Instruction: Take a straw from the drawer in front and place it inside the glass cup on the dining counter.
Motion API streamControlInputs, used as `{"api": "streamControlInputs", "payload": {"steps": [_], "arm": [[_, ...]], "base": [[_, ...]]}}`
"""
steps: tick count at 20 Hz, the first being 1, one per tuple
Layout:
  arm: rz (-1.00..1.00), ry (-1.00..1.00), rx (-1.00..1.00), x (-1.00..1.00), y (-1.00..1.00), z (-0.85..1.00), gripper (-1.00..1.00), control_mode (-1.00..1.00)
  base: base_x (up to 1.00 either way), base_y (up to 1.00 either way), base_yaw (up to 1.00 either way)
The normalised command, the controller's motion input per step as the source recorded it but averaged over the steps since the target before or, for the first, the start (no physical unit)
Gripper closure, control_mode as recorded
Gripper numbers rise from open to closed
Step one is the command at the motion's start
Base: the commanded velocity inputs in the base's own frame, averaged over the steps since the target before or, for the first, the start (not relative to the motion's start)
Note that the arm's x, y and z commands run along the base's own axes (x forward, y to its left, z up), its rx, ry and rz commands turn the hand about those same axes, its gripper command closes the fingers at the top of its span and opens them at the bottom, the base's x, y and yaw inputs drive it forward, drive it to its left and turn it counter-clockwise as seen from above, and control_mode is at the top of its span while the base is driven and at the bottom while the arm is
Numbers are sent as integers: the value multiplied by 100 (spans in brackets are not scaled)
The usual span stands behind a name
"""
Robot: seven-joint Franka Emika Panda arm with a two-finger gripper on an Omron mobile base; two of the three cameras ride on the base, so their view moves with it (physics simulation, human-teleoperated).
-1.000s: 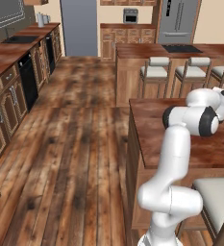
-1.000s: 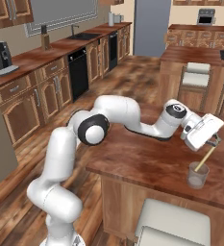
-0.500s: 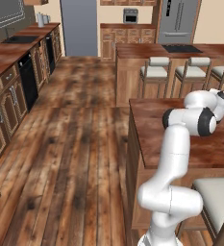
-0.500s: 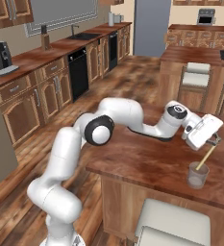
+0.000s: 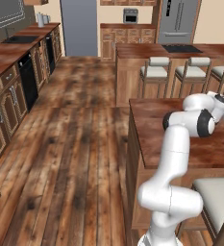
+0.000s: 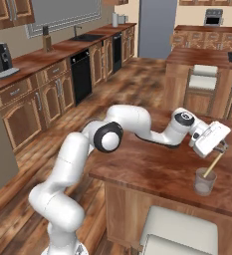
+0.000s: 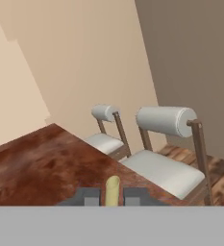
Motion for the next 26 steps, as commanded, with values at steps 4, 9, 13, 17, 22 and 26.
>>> {"api": "streamControlInputs", "payload": {"steps": [4, 9, 13, 17, 22, 26], "arm": [[0, -14, -11, 0, 0, -47, 100, -100], [0, -15, -11, 0, 0, -58, 100, -100], [0, -17, -10, -19, 0, -50, 100, -100], [0, -17, -10, -54, 13, -41, 100, -100], [0, -16, -8, -53, 21, -21, -100, -100], [0, -17, -5, -50, 20, -1, -100, -100]], "base": [[0, 0, 0], [0, 0, 0], [0, 0, 0], [0, 0, 0], [0, 0, 0], [0, 0, 0]]}}
